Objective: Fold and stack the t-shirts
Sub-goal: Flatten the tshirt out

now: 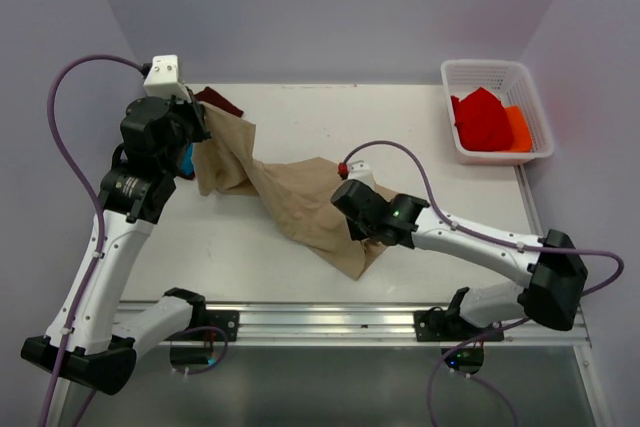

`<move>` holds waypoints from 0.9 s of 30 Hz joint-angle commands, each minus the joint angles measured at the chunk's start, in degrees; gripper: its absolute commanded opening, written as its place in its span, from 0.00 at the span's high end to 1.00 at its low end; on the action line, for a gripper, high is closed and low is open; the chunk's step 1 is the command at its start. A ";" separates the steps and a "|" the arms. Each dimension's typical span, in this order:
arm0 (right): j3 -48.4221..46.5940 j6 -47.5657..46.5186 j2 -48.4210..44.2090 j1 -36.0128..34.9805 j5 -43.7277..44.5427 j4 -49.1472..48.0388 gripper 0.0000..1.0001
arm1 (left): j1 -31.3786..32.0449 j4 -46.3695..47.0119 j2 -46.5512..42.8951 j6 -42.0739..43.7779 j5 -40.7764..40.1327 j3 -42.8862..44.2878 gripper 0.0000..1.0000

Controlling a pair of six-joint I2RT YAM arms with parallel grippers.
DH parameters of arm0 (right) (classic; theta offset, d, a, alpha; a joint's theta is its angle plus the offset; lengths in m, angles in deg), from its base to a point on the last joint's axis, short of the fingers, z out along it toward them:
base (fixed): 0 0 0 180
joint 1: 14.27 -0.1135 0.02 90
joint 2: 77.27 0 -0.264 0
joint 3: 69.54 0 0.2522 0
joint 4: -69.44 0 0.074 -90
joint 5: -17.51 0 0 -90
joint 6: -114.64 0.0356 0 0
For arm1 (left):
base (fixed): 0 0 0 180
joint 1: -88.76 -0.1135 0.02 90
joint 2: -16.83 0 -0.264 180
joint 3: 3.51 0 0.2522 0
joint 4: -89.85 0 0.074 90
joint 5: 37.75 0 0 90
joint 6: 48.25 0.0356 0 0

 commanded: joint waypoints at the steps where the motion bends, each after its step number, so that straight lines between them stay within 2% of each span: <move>1: -8.55 -2.02 -5.81 0.17 11.27 2.25 1.00 | 0.18 3.43 -0.74 -0.76 0.84 0.43 1.00; 5: -17.87 -6.59 -7.04 3.50 15.86 3.22 1.00 | 0.18 2.90 -0.03 -0.58 1.80 3.15 1.00; 10: -31.04 -13.44 -4.33 10.87 15.08 3.66 1.00 | 0.18 2.46 1.29 -0.23 2.68 6.66 1.00; 16: -42.91 -19.95 -0.02 12.65 20.41 4.71 1.00 | 0.18 2.20 1.99 0.21 1.72 9.65 1.00; 19: -46.36 -22.76 -0.36 12.74 22.80 3.22 1.00 | 0.27 2.02 1.82 0.73 -0.73 12.54 1.00; 23: -44.62 -28.46 -5.88 12.74 24.65 -2.92 1.00 | 0.27 1.85 -0.29 2.22 -2.67 17.03 1.00; 27: -41.45 -33.22 -14.31 12.65 23.61 -10.56 1.00 | 0.27 3.60 -4.15 3.28 2.84 20.73 1.00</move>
